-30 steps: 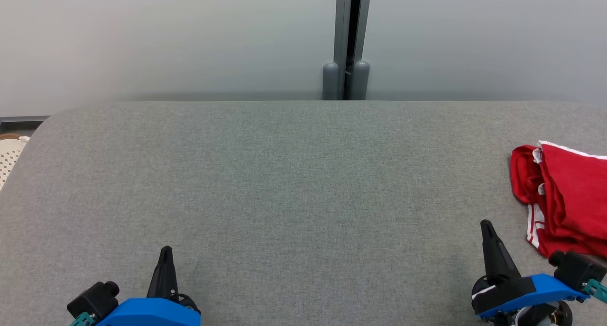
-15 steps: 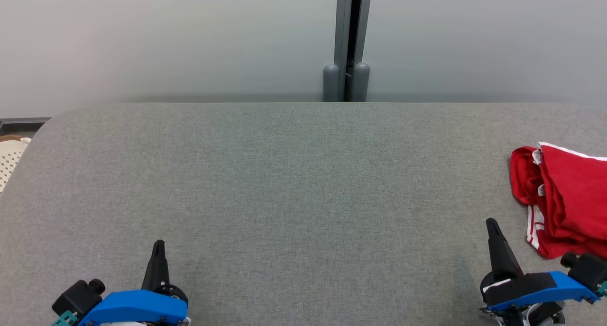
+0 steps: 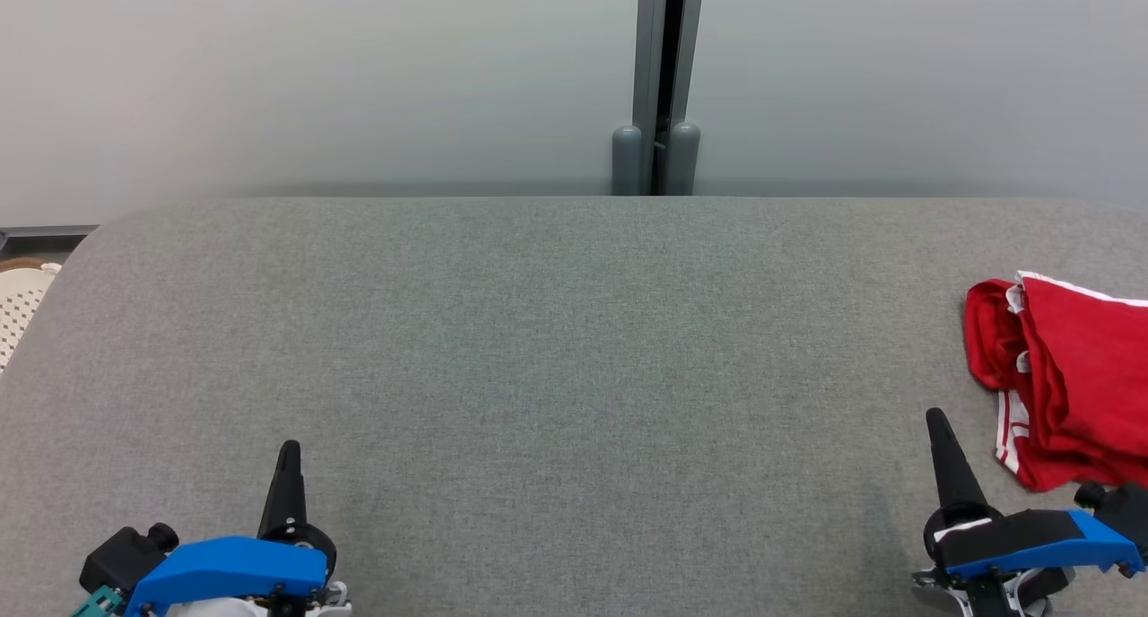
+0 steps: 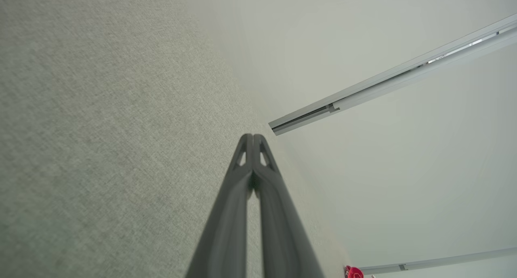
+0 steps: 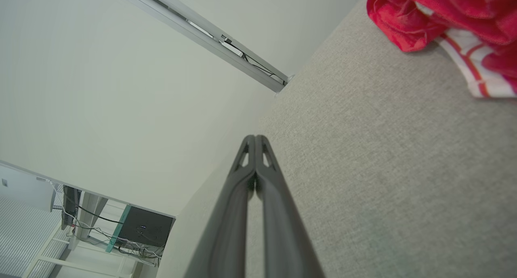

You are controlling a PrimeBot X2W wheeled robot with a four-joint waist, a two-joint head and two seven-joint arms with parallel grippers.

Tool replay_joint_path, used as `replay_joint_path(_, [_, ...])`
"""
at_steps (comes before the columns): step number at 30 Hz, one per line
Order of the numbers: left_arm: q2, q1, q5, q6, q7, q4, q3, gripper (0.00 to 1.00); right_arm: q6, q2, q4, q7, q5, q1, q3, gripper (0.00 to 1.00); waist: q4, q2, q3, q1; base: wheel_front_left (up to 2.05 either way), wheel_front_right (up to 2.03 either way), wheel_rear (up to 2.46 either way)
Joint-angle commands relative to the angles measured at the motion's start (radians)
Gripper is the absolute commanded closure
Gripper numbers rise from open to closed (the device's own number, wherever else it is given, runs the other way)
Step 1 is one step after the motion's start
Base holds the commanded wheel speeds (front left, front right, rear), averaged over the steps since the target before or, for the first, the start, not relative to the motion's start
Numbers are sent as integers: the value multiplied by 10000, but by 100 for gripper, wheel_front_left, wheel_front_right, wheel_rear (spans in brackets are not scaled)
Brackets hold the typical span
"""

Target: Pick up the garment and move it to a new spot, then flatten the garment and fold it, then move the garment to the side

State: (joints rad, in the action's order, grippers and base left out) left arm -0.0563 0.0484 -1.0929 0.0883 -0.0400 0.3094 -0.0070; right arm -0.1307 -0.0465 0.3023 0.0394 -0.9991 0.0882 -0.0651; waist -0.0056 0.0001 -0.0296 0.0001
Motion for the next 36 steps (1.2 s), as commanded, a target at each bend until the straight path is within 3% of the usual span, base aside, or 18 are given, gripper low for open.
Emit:
replay_joint_path(1, [-2, 256, -218, 35, 64, -154, 117, 100, 0, -38, -156, -59, -291, 162, -39, 100, 1, -1, 4, 0, 0, 0, 0])
replay_joint_path(36, [36, 499, -3122, 288, 940, -458, 787, 100, -1, -51, -422, -932, -3709, 227, -314, 100, 29, -1, 137, -1, 0, 0, 0])
